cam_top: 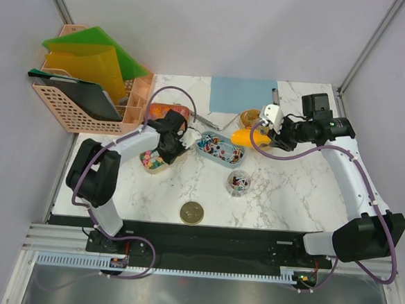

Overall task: Pack the candies
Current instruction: Move the storage box to the center of the board.

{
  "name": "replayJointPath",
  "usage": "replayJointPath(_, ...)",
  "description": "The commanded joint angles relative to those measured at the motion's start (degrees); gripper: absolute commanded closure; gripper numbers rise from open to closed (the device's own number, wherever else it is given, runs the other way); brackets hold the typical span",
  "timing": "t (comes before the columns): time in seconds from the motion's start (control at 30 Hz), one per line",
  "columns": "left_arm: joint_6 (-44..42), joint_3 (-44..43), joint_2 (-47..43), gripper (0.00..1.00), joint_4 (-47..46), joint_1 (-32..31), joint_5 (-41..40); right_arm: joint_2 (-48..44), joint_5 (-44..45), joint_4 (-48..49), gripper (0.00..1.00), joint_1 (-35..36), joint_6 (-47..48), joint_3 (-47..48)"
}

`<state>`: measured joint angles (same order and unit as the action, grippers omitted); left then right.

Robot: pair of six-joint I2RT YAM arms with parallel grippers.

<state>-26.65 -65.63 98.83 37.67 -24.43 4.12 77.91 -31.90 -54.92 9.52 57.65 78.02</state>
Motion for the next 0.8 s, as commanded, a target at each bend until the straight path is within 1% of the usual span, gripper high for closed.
replayJointPath(0.0, -5.2, 0.4, -1.9, 0.98, 1.2, -5.9, 5.6, -0.2, 2.7, 1.2, 1.00, -0.4, 1.0, 0.1)
replayJointPath(0.07, -5.1, 0.7, -2.2, 0.98, 1.7, -8.7, 6.3, 0.1, 3.1, 1.6, 1.00, -0.6, 0.7, 0.5)
replayJointPath(0.23, -5.2, 0.5, -2.2, 0.98, 4.0, -12.8, 10.0, 0.5, 4.0, 2.0, 1.00, -0.9, 0.5, 1.2)
replayJointPath(0.33, -8.1, 0.2, -1.4, 0.98, 4.2, -15.4, 11.8, 0.6, 4.2, 2.4, 1.00, -0.9, -0.3, 1.2)
replayJointPath(0.4, -10.7, -1.0, 0.6, 0.98, 4.1, -17.1, 12.8, 0.5, 4.4, 2.9, 1.00, -0.9, -0.7, 1.1)
replayJointPath(0.53, -14.8, -5.6, 5.7, 0.98, 3.8, -19.5, 14.2, 0.4, 4.8, 3.1, 1.00, -1.0, -1.1, 0.6)
replayJointPath(0.63, -18.2, -10.7, 9.5, 0.98, 3.8, -21.0, 15.2, -0.1, 6.5, 3.0, 1.00, -1.0, -0.6, 0.0)
replayJointPath(0.77, -19.2, -15.7, 13.2, 0.98, 4.0, -22.3, 16.3, -0.9, 7.6, 3.0, 1.00, -1.2, 0.2, -0.8)
